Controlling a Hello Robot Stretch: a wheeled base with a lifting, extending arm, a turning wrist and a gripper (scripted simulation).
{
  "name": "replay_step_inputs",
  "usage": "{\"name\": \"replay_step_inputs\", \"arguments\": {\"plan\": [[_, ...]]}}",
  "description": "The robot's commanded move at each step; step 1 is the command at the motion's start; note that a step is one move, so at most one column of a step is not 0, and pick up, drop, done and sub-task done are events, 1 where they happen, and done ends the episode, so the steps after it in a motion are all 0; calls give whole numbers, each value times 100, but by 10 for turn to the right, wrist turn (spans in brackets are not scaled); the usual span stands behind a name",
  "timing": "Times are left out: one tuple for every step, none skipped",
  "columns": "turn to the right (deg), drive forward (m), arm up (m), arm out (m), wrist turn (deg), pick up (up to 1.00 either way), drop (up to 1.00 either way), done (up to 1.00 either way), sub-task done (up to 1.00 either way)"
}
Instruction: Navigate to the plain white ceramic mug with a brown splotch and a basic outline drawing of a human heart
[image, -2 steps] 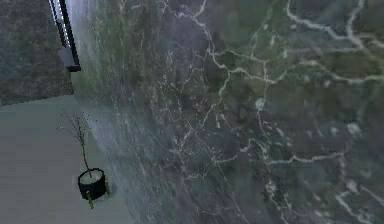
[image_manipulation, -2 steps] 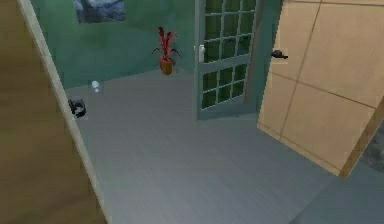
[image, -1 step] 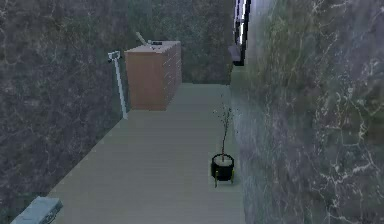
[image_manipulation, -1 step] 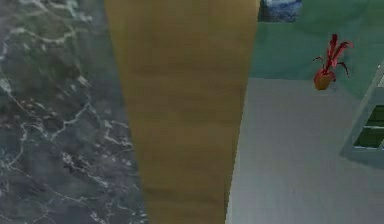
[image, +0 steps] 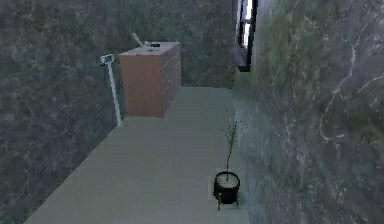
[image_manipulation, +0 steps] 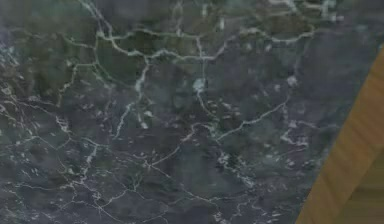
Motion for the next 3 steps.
{"name": "replay_step_inputs", "arguments": {"plan": [[-60, 0, 0, 0, 0, 0, 0, 0, 0], [0, 100, 0, 0, 0, 0, 0, 0, 0], [-150, 0, 0, 0, 0, 0, 0, 0, 0]]}}
